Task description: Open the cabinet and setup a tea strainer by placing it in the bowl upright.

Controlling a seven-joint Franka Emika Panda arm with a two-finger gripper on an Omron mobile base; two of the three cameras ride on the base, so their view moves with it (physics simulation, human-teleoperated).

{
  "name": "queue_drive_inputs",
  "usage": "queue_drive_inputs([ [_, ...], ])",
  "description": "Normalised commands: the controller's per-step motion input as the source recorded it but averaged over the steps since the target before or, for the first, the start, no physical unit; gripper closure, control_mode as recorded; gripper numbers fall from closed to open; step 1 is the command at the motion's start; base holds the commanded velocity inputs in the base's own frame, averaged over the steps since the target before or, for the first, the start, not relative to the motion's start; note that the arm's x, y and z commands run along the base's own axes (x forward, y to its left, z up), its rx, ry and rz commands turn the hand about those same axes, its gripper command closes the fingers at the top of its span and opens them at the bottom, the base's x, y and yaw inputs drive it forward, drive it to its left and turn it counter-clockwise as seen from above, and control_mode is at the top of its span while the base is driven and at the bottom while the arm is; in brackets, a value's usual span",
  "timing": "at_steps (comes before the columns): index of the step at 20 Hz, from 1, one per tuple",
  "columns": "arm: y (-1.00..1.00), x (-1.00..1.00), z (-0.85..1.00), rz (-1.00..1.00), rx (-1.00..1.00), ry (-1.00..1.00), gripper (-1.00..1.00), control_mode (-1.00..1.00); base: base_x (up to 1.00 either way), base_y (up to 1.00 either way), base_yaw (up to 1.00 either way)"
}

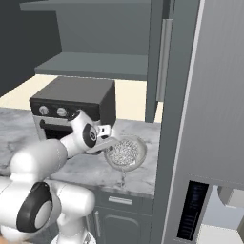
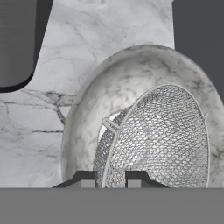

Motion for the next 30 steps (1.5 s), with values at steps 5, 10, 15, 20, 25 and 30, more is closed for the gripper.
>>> queue_drive_inputs([
  [5,0.00,0.24,-0.01,0.00,0.00,0.00,1.00,-1.00,0.00,0.00,0.00],
  [10,-0.05,0.27,0.00,0.00,0.00,0.00,1.00,-1.00,0.00,0.00,0.00],
  [15,-0.03,0.32,-0.14,0.00,0.00,-0.01,1.00,-1.00,0.00,0.00,0.00],
  [20,-0.11,0.25,-0.25,0.00,0.00,-0.02,1.00,-1.00,0.00,0.00,0.00],
  [25,-0.03,0.10,-0.14,0.00,0.00,-0.04,1.00,-1.00,0.00,0.00,0.00],
  [30,0.00,0.00,0.00,0.00,0.00,0.00,-1.00,-1.00,0.00,0.00,0.00],
])
